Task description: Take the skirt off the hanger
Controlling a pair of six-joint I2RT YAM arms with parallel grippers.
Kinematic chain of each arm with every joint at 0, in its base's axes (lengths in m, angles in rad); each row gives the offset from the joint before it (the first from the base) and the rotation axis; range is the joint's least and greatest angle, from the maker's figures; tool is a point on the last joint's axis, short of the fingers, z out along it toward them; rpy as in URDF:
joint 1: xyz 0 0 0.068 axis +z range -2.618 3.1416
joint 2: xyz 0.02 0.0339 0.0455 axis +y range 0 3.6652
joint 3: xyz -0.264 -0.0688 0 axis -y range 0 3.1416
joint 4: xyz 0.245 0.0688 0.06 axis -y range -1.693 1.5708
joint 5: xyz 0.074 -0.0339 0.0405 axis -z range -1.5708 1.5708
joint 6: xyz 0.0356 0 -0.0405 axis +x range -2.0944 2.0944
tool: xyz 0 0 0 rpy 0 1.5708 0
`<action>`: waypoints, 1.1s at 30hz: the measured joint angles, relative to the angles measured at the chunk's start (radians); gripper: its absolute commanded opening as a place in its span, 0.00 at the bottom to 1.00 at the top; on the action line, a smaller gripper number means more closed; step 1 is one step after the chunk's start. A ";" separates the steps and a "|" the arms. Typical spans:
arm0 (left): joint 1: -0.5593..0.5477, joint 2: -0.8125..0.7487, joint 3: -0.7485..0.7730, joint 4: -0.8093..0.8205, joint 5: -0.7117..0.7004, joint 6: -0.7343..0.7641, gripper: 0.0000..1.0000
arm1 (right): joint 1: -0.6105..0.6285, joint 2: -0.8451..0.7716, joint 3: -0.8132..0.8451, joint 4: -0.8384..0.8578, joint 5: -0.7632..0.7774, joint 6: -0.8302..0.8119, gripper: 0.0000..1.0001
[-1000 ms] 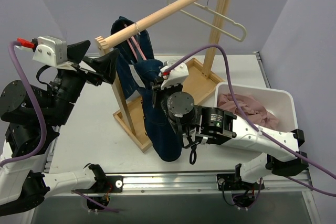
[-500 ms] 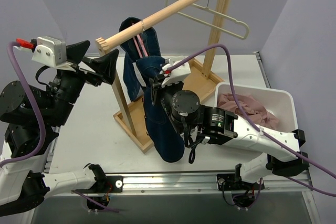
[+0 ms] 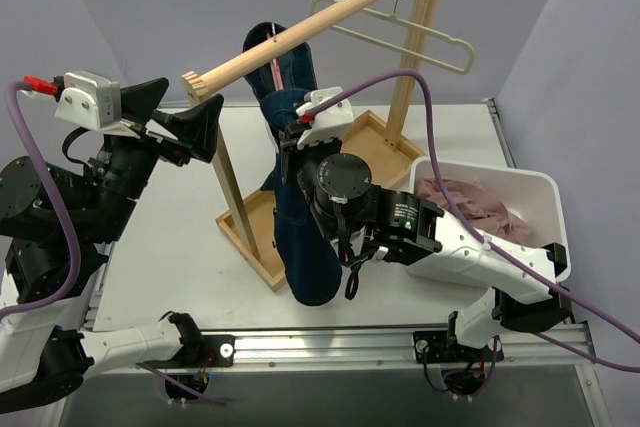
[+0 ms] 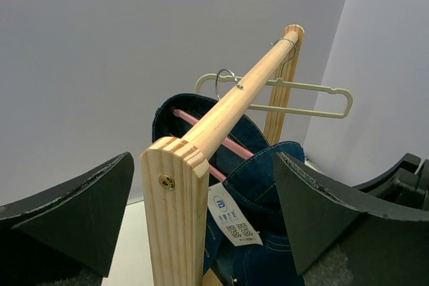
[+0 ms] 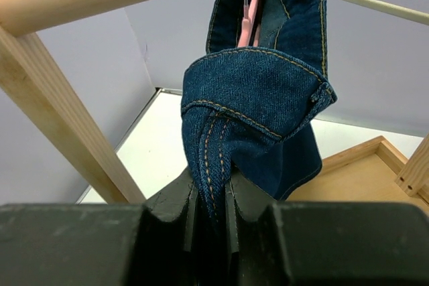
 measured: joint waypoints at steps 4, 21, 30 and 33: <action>0.000 0.000 0.000 -0.001 0.002 0.000 0.94 | -0.021 0.026 0.046 -0.016 -0.010 -0.004 0.00; 0.000 0.006 0.000 -0.004 0.044 -0.006 0.94 | -0.119 0.071 0.093 -0.126 -0.099 0.043 0.00; 0.002 0.060 0.064 -0.076 0.114 -0.024 0.94 | -0.148 -0.065 -0.134 -0.113 -0.153 0.105 0.00; 0.005 0.079 0.092 -0.102 0.135 -0.035 0.94 | -0.148 -0.152 -0.234 -0.088 -0.192 0.113 0.00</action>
